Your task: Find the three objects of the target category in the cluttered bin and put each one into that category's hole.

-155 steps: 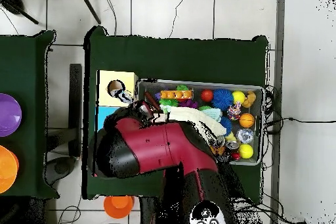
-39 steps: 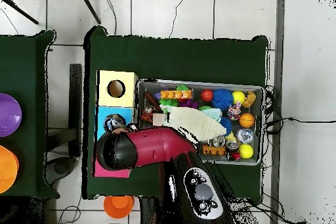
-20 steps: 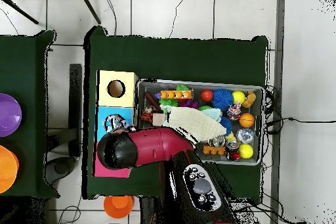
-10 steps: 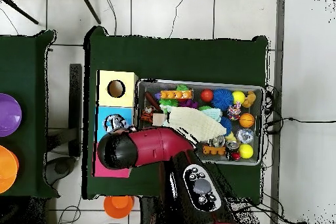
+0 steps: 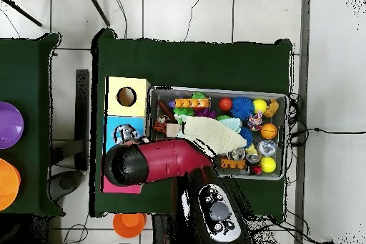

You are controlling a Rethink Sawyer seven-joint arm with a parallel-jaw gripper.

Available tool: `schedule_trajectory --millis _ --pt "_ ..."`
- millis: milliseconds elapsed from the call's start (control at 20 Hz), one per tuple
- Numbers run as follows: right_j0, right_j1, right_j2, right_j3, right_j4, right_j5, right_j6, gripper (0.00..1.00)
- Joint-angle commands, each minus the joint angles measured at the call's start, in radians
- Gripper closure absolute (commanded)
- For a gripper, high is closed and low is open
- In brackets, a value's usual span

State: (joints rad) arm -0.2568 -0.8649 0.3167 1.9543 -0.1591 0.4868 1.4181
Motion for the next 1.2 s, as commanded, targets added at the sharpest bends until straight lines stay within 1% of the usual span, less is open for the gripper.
schedule_trajectory --millis 50,200,350,550,650,700,850,950,1200 --pt "0.022 -0.044 -0.061 -0.075 -0.039 0.105 0.117 0.0" --pt "0.033 -0.035 -0.073 -0.079 -0.043 0.092 0.121 0.0" --pt "0.037 -0.027 -0.079 -0.085 -0.036 0.1 0.118 0.0" --pt "0.045 -0.03 -0.083 -0.079 -0.031 0.083 0.119 0.0" --pt "0.04 -0.021 -0.081 -0.077 -0.033 0.057 0.116 0.0" --pt "0.032 -0.019 -0.067 -0.067 -0.024 0.023 0.117 0.0" --pt "0.008 -0.015 -0.022 -0.053 0.008 -0.037 0.118 0.0" --pt "-0.006 -0.017 -0.001 -0.042 0.017 -0.085 0.124 0.0" --pt "-0.016 -0.016 0.015 -0.034 0.019 -0.105 0.121 0.0"
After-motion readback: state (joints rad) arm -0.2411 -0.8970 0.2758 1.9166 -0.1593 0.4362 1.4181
